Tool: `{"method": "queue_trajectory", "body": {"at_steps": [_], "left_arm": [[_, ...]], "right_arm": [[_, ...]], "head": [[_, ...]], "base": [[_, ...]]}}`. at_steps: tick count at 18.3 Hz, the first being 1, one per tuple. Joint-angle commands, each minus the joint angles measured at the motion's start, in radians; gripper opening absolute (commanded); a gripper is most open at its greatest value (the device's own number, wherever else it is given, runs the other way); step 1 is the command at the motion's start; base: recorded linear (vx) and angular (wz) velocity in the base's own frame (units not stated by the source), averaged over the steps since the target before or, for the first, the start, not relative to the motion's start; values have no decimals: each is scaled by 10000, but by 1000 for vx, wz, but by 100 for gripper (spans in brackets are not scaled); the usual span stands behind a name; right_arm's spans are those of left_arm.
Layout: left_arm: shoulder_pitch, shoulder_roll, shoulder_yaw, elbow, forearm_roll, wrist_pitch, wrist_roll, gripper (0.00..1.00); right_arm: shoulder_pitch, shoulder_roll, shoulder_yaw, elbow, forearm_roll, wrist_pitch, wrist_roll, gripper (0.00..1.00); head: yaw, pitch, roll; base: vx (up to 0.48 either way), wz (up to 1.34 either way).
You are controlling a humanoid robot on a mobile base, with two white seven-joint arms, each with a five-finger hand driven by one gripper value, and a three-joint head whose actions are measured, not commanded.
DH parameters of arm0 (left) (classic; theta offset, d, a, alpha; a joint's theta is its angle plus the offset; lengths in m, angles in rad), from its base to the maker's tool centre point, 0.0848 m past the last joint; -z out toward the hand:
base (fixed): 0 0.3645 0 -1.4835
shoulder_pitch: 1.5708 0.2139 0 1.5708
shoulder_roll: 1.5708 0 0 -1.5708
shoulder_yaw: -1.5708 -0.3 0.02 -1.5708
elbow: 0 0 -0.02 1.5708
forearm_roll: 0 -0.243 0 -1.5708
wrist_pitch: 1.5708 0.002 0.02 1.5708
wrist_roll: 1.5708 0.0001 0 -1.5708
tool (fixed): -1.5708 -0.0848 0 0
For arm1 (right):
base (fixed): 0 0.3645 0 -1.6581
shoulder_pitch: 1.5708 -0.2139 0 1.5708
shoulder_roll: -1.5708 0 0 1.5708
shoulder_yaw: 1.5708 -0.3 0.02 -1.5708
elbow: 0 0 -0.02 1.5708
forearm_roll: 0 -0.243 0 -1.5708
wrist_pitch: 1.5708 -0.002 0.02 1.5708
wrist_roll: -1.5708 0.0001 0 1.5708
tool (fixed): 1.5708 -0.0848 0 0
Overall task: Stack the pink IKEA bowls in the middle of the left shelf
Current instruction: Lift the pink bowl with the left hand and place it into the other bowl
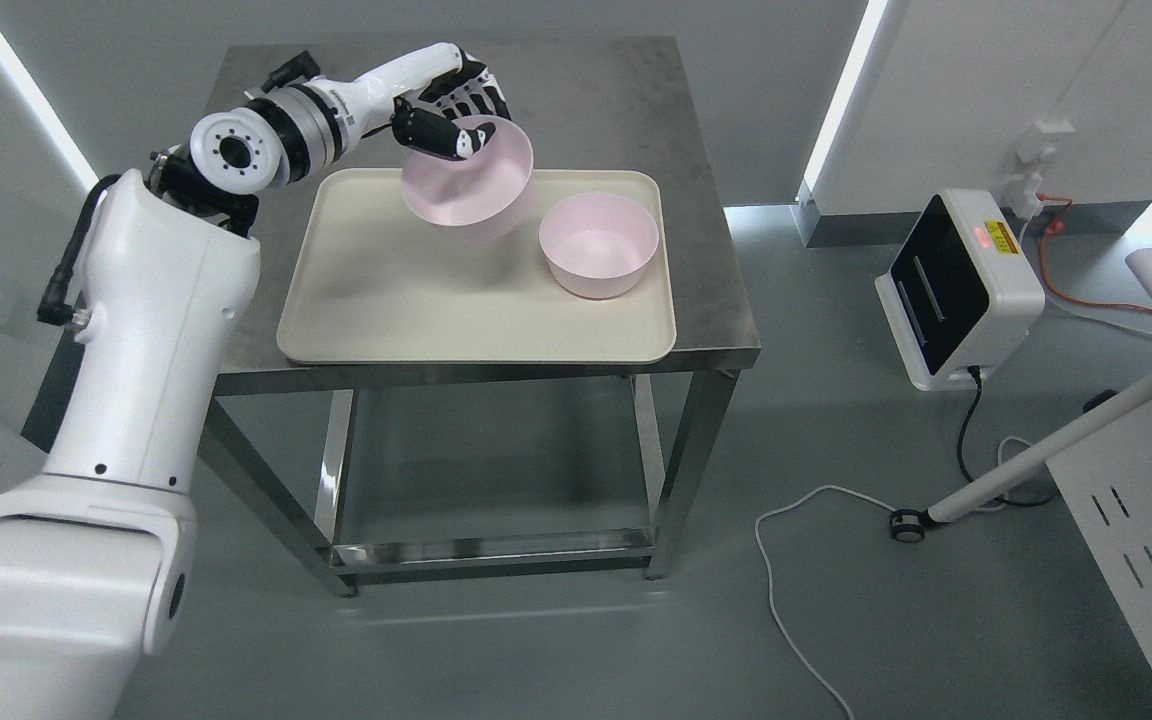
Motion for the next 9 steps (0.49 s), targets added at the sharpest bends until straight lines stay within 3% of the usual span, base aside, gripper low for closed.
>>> {"method": "queue_trajectory", "body": {"at_steps": [1,5,9], "left_arm": [[-543,-1150,-2585,-372,29,105,557,1],[-543,-1150,-4458,-159,75,120,1401,1],[-619,-1150,-4967,930,473,120,2107,1]], "right_arm": [[292,-175,-107,-337,-45,8,2,100],[292,-175,-107,-337,-45,8,2,100],[292,-175,-107,-337,-45,8,2,100]], "head": [[0,0,0],[0,0,0],[0,0,0]], "base": [[0,0],[0,0],[0,0]]}}
